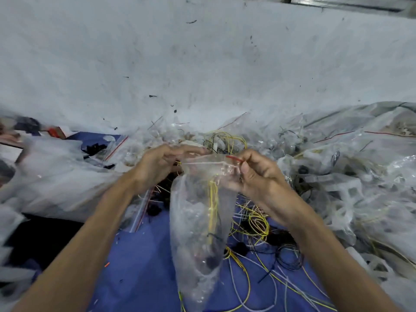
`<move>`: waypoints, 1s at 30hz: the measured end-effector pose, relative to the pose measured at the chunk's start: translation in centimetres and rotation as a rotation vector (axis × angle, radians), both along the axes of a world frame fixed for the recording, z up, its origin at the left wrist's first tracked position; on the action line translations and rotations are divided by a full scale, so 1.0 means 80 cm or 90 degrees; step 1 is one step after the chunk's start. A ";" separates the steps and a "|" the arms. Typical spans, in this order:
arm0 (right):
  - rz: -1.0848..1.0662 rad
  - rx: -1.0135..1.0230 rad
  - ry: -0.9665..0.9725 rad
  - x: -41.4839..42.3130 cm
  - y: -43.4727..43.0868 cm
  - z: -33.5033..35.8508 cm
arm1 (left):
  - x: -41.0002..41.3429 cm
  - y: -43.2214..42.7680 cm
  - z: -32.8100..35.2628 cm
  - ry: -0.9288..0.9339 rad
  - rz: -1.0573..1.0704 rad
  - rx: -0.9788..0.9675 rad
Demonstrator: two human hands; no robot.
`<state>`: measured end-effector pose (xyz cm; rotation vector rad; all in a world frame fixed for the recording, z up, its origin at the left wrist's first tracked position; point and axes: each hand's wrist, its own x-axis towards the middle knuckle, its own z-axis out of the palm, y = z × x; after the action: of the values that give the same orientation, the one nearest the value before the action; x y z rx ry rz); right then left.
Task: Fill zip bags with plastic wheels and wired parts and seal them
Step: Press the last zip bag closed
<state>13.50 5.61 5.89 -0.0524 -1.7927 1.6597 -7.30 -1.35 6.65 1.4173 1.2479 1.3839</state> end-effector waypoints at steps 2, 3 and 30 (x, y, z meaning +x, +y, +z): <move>0.061 -0.113 0.031 0.009 0.010 0.006 | 0.000 0.011 -0.025 -0.079 -0.030 -0.042; 0.091 -0.140 0.031 0.016 0.014 0.007 | 0.002 0.014 -0.038 -0.100 -0.049 -0.060; -0.403 0.299 -0.140 0.089 0.013 0.038 | 0.024 -0.044 0.018 0.136 0.262 0.233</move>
<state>20.59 6.68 8.93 -0.5483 -2.0065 0.7969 -5.37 -4.86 8.06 1.6493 1.5442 1.8508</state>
